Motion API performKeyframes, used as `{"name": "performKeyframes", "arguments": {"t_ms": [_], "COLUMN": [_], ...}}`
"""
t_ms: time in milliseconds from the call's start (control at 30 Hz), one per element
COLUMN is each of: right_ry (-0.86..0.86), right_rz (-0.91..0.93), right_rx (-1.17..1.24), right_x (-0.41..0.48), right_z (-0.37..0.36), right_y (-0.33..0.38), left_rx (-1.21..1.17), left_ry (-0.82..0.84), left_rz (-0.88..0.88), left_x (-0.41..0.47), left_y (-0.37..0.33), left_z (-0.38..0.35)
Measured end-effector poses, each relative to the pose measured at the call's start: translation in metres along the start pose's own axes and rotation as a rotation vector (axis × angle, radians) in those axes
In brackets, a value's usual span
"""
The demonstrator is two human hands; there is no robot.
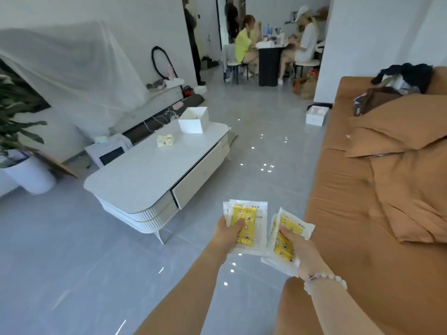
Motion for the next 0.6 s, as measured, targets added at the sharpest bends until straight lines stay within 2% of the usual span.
{"name": "performKeyframes", "arguments": {"t_ms": [100, 267, 600], "right_ry": [0.043, 0.017, -0.08], "right_rz": [-0.019, -0.031, -0.046], "right_rx": [-0.039, -0.075, -0.137], "right_x": [0.029, 0.077, 0.2], "right_z": [-0.072, -0.14, -0.211], "right_y": [-0.001, 0.01, 0.071], "left_rx": [-0.02, -0.029, -0.086], "left_ry": [-0.057, -0.086, -0.048], "left_rz": [-0.009, -0.014, 0.087], "left_x": [0.038, 0.102, 0.248], "left_y": [-0.014, -0.039, -0.065], "left_z": [0.061, 0.122, 0.145]}}
Point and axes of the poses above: each hand's wrist, its own x-axis towards the middle knuckle, its own z-axis out of the back of the hand, y = z × x, the point moved 3 cm from there along x, towards the middle knuckle, and after that the axes turned 2 degrees about x, right-handed, at the moved point
